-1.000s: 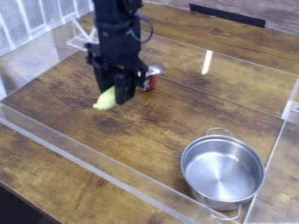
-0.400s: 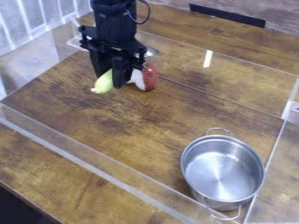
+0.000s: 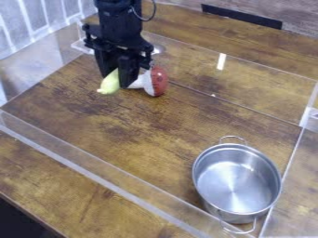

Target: Move the green spoon to the left

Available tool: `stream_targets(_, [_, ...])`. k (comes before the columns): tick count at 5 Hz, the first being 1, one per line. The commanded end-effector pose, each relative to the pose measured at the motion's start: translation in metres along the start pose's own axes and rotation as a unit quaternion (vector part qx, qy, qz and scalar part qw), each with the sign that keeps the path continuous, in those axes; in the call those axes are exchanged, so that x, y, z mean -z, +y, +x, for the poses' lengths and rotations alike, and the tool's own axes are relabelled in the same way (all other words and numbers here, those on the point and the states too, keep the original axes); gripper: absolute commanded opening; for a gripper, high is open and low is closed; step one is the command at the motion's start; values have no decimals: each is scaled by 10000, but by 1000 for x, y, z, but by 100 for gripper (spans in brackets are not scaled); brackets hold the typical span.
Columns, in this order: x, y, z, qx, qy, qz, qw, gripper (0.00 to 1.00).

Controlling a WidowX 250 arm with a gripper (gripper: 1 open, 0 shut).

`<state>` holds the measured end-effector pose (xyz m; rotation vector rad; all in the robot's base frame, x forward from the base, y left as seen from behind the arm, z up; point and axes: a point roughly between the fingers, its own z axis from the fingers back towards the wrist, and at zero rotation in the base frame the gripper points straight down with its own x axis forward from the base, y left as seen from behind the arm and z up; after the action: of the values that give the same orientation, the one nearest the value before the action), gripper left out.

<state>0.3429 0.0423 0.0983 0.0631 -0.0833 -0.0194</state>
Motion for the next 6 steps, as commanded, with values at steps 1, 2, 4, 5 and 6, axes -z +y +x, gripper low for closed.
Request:
stream_targets(1, [-28, 13, 9, -274, -334, 69, 9990, 0])
stream_targets(2, [-36, 18, 11, -467, -332, 68, 9983, 0])
stream_targets(4, [-44, 21, 29, -629, -317, 43, 9975, 0])
stream_targets(5, [-50, 23, 36, -736, -300, 39, 9968, 0])
stream_targets(6, [-40, 34, 33, -735, -276, 29, 9969, 0])
